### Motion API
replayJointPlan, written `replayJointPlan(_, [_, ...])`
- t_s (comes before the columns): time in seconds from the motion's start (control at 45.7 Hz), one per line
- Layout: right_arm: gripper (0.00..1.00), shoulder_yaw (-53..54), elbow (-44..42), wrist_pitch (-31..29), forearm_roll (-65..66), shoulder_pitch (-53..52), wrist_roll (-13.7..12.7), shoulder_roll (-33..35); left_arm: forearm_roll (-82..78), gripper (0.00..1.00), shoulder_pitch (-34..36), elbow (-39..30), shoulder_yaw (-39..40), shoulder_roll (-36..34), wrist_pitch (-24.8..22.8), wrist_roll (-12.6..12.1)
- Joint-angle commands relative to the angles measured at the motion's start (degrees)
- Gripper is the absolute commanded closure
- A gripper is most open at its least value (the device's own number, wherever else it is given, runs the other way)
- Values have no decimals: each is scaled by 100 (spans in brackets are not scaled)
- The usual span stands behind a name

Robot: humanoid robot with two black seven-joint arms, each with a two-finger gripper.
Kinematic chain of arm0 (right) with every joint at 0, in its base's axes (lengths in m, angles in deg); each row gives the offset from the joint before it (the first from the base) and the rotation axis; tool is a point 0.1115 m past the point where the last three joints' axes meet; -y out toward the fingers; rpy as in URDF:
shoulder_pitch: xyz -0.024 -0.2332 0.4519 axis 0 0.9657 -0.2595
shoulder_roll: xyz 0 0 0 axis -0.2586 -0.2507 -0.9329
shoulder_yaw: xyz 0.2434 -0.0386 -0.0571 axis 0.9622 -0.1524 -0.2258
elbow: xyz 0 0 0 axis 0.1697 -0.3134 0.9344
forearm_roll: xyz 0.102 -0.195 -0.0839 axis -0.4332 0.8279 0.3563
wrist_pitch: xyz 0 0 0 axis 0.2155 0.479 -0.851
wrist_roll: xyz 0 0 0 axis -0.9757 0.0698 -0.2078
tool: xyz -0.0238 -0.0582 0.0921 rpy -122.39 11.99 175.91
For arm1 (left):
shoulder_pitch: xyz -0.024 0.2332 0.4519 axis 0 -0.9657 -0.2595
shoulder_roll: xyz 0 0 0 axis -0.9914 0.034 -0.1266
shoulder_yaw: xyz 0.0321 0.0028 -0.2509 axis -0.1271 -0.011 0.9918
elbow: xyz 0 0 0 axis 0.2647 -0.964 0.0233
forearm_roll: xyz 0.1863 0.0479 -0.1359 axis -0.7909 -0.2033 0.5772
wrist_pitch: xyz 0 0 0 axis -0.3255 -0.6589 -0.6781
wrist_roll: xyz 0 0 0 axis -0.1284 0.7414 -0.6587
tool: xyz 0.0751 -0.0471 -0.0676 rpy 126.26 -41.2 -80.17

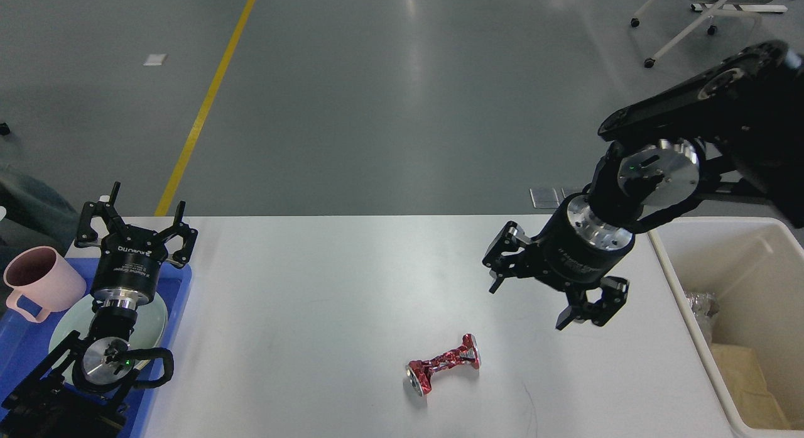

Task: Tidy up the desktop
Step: 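Raise the right gripper and swing it toward the red crushed can, then lower the right gripper onto the red can and grasp it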

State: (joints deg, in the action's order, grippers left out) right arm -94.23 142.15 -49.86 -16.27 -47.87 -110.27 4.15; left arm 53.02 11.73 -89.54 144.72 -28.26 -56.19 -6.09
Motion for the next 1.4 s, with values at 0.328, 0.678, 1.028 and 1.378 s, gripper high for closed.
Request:
replayJointPlan(0.328, [0,2097,-1530,2773,-397,3226,-465,-756,1,4,-1,0,0,0,0,0])
replayJointPlan(0.678, [0,2694,-3349,3011,17,4843,-465,-967,1,4,-1,0,0,-9,0,0])
replayJointPlan(1.028, [7,3319,-3815,3055,-387,5451,-465,-985,1,4,-1,0,0,-9,0,0])
replayJointPlan(1.378, [26,3311,-4070,3090,-378,5653,-465,-1011,1,4,-1,0,0,-9,0,0])
